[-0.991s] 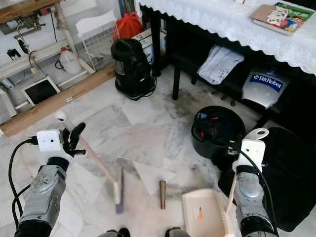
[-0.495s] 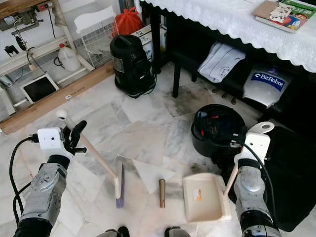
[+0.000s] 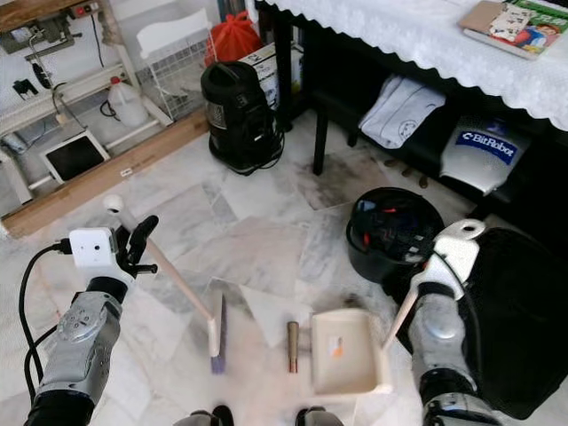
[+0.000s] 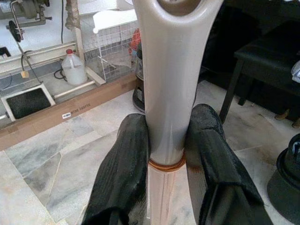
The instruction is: Sweep floor
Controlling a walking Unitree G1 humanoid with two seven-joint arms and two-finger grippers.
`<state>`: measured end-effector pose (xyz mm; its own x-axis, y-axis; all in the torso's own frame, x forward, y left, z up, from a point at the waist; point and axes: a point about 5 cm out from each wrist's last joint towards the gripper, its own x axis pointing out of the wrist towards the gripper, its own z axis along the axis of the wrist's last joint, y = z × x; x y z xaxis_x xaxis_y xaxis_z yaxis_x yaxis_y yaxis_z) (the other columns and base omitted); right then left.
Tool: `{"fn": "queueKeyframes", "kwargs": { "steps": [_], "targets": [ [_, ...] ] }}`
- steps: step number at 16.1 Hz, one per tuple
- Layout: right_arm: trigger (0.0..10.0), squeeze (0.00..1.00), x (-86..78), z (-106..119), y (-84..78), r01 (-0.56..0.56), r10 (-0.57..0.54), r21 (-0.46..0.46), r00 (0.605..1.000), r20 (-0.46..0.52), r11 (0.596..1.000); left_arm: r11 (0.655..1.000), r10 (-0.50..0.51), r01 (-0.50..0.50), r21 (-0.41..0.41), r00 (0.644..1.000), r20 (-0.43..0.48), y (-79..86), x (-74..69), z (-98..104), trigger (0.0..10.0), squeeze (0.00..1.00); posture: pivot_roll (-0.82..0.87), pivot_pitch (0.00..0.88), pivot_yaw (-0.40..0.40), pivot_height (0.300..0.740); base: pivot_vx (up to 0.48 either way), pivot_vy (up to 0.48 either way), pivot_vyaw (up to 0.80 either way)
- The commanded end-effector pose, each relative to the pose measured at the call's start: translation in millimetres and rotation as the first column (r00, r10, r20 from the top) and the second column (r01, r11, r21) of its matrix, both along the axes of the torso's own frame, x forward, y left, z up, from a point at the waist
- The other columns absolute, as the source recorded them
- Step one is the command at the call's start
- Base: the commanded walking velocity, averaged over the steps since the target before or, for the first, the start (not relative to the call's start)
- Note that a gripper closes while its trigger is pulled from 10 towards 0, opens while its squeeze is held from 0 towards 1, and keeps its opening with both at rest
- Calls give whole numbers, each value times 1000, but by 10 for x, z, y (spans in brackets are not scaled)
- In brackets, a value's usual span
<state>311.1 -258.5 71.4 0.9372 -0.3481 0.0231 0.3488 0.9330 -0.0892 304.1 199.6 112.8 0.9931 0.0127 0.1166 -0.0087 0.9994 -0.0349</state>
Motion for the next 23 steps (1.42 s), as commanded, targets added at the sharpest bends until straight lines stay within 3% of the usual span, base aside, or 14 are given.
{"fn": "queueKeyframes", "kwargs": {
  "steps": [1,6,7,8,10,12,14,16,18,21,23],
  "targets": [
    [10000,0,-77,-136,33,-9,9,3,999,-50,1000,1000,-11,11,13,1000,-7,22,-22,18,10000,0,-84,209,67,740,0,0,0],
    [10000,0,-177,-299,114,-27,29,21,995,-100,999,997,-75,79,17,987,-142,-25,-10,-173,10000,0,-88,216,73,740,0,0,0],
    [10000,0,-182,-306,109,-29,31,18,994,-104,999,991,-132,132,-11,976,-175,-88,1,-204,10000,0,-98,216,71,740,0,0,0],
    [10000,0,-190,-309,90,-26,28,15,994,-107,1000,973,-230,223,-55,940,-251,-170,7,-263,10000,0,-99,213,70,740,0,0,0],
    [10000,0,-183,-294,71,-28,28,7,994,-105,1000,943,-332,308,-128,898,-289,-259,4,-292,10000,0,-108,199,71,740,0,0,0],
    [10000,0,-172,-277,52,-25,25,3,994,-103,1000,917,-399,364,-166,858,-323,-338,-16,-318,10000,0,-108,193,70,740,0,0,0],
    [10000,0,-166,-270,48,-25,25,0,994,-104,1000,879,-476,442,-181,786,-395,-410,-74,-336,10000,0,-104,187,71,740,0,0,0],
    [10000,0,-155,-262,50,-24,24,1,994,-102,1000,864,-497,468,-185,736,-459,-387,-108,-321,10000,0,-104,187,72,740,0,0,0],
    [10000,0,-138,-251,58,-23,24,5,995,-100,1000,846,-532,471,-250,718,-449,-400,-103,-164,10000,0,-89,191,73,740,0,0,0],
    [10000,0,-125,-248,78,-24,24,10,995,-98,1000,825,-556,441,-353,742,-374,-444,-14,93,10000,0,-81,194,72,740,0,0,0],
    [10000,0,-117,-243,86,-23,24,14,995,-96,1000,787,-588,447,-426,752,-297,-481,31,244,10000,0,-81,195,73,740,0,0,0]
  ]
}}
